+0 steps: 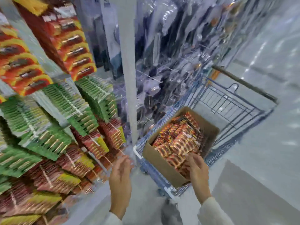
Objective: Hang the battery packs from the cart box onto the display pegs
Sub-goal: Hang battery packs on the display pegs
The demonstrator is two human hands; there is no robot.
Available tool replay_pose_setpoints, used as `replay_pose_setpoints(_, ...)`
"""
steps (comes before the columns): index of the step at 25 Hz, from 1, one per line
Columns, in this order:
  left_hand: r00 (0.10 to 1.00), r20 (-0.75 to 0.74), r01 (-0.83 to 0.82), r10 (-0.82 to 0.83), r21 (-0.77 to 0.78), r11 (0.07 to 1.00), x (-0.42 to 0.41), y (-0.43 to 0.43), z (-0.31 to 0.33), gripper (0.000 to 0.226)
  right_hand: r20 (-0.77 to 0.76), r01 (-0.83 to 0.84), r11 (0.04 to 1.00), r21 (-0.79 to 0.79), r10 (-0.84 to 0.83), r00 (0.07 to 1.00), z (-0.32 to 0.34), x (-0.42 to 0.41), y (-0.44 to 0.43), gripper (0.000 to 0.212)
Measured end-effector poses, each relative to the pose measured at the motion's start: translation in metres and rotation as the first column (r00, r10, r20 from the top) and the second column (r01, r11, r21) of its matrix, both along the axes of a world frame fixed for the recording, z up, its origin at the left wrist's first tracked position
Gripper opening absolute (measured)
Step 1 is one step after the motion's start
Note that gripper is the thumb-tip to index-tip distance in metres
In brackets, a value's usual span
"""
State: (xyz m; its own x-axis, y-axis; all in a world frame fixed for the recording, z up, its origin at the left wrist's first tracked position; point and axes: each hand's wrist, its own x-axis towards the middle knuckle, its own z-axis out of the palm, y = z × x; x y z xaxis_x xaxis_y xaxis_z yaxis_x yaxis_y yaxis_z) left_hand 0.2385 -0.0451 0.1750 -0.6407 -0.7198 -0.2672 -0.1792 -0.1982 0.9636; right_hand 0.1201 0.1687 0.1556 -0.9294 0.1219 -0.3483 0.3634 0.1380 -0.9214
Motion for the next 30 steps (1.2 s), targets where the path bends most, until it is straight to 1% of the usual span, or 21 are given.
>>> replay_pose_setpoints(3,0.99,0.078,0.115,-0.116,0.019,0.993,-0.046,0.046,-0.018,0.014,0.073,-0.024,0.998,0.061,0.019,0.997,-0.018,-0.014,0.047,0.017)
replay_pose_setpoints(5,0.981,0.121,0.149,-0.152,0.034,0.988,-0.075,0.072,-0.03,0.014,0.125,-0.025,0.999,0.046,0.02,0.992,-0.023,-0.027,0.073,0.012)
replay_pose_setpoints(8,0.957,0.216,0.193,-0.193,0.021,0.981,-0.115,0.098,-0.051,0.014,0.2,-0.032,0.999,0.016,0.028,0.979,-0.033,-0.046,0.099,0.021)
replay_pose_setpoints(10,0.917,0.314,0.25,-0.244,0.021,0.968,-0.151,0.115,-0.064,0.012,0.241,-0.039,0.999,-0.007,0.039,0.97,-0.036,-0.057,0.113,0.019)
replay_pose_setpoints(11,0.885,0.373,0.287,-0.278,0.033,0.957,-0.169,0.122,-0.072,0.014,0.261,-0.029,1.0,-0.004,0.029,0.965,-0.037,-0.061,0.118,0.015)
replay_pose_setpoints(14,0.756,0.543,0.399,-0.365,0.06,0.915,-0.23,0.134,-0.107,0.033,0.318,-0.006,1.0,-0.015,0.01,0.948,-0.041,-0.068,0.128,0.009)
replay_pose_setpoints(17,0.585,0.707,0.498,-0.397,0.074,0.864,-0.285,0.136,-0.147,0.053,0.383,0.043,0.999,0.011,-0.044,0.923,-0.048,-0.071,0.134,0.011)
replay_pose_setpoints(19,0.475,0.78,0.542,-0.408,0.106,0.834,-0.311,0.138,-0.173,0.065,0.447,0.094,0.996,0.011,-0.089,0.89,-0.051,-0.072,0.138,0.012)
replay_pose_setpoints(21,0.416,0.827,0.553,-0.378,0.1,0.827,-0.329,0.142,-0.192,0.069,0.482,0.134,0.991,0.012,-0.123,0.868,-0.054,-0.075,0.14,0.011)
replay_pose_setpoints(24,0.424,0.849,0.549,-0.313,0.033,0.835,-0.334,0.146,-0.208,0.062,0.484,0.12,0.993,0.021,-0.115,0.868,-0.064,-0.081,0.138,0.01)
replay_pose_setpoints(26,0.455,0.827,0.52,-0.329,0.053,0.853,-0.329,0.142,-0.207,0.055,0.5,0.115,0.993,0.028,-0.113,0.859,-0.071,-0.087,0.133,0.008)
replay_pose_setpoints(28,0.502,0.777,0.457,-0.379,0.134,0.879,-0.321,0.137,-0.196,0.044,0.493,0.087,0.996,0.01,-0.081,0.866,-0.07,-0.096,0.126,0.009)
replay_pose_setpoints(30,0.608,0.685,0.28,-0.402,0.289,0.915,-0.311,0.129,-0.175,0.042,0.48,0.046,0.999,-0.012,-0.034,0.877,-0.069,-0.11,0.117,0.01)
